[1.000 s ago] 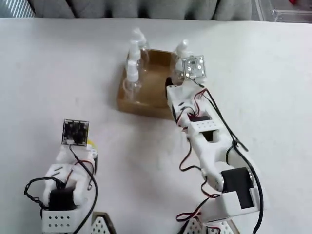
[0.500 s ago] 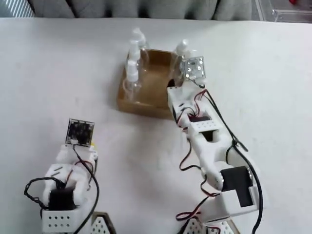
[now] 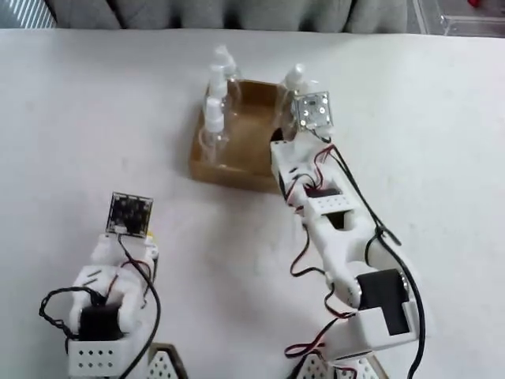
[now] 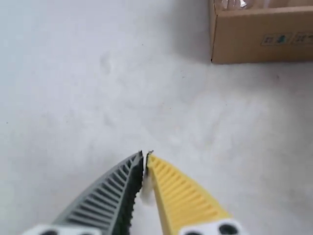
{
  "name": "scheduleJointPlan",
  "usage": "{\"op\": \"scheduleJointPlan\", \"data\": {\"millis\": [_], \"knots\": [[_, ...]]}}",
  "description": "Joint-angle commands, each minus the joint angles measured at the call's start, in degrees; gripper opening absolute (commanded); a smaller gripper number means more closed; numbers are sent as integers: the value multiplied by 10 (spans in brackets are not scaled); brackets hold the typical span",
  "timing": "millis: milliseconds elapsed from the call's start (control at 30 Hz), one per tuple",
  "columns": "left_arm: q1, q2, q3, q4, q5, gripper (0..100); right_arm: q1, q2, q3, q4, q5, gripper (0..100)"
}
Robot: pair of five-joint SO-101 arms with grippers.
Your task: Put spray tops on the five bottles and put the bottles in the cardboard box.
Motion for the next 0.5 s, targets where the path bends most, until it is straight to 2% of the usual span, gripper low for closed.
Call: {"op": "scheduleJointPlan", "data": {"millis": [0, 200, 467], "knots": [[-4, -7, -3, 0, -5, 20, -17, -7, -13, -2, 5, 260], [-4, -7, -3, 0, -5, 20, -16, -4, -12, -2, 4, 409], [-4, -7, -3, 0, -5, 20, -12, -10, -12, -5, 4, 416]]}}
